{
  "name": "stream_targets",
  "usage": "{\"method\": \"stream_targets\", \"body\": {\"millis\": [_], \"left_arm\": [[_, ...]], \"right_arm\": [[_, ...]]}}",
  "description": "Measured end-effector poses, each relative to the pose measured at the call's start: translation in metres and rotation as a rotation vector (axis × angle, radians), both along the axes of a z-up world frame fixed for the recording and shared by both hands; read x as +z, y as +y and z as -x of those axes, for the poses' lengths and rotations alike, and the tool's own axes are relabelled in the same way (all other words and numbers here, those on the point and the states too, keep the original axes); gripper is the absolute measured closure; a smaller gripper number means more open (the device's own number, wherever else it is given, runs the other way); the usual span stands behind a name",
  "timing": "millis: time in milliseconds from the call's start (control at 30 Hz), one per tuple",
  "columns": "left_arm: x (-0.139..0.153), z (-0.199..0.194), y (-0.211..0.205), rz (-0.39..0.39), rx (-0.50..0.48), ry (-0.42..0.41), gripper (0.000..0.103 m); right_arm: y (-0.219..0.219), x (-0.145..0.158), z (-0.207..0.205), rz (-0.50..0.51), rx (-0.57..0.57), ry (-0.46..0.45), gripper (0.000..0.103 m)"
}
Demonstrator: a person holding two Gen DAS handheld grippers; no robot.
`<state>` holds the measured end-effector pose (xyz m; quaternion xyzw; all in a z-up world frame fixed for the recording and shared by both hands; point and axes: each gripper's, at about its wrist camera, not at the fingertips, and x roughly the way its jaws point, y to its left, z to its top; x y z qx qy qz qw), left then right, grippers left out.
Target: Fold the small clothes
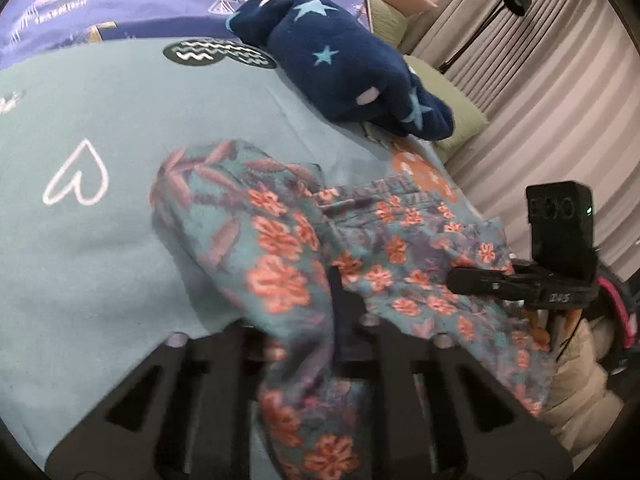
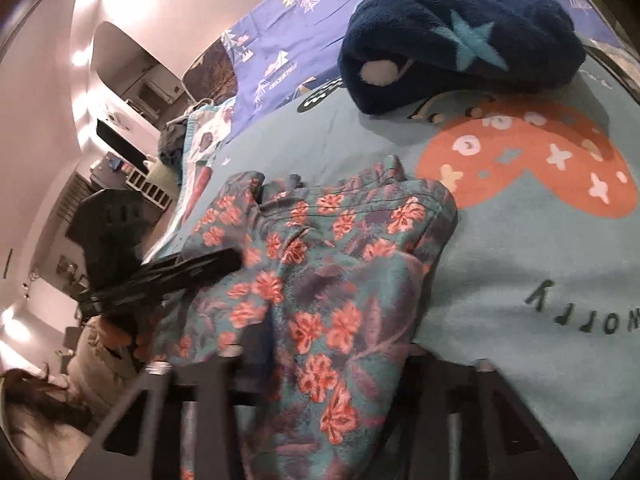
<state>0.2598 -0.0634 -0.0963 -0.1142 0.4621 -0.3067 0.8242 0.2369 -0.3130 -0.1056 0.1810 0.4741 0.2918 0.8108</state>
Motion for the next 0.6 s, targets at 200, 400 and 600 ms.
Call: {"method": "stream_targets", "body": {"millis": [200, 400, 600], "left_arm": [[0.056, 0.04, -0.014, -0.101, -0.009, -0.246, 0.091], [0.147, 0.085, -0.021, -0.074, -0.046, -0.467, 0.091], [0.23, 0.102, -0.053, -0.117, -0.05, -0.689, 0.091]], "right_arm": [[0.005, 0.051, 0.035, 0.058, -0.055, -0.146, 0.086], [0.003, 0.135, 0.098, 0.131, -0.131, -0.36, 0.087], [-0.016, 0.216, 0.127, 0.171, -0.277, -0.539, 0.088]]}}
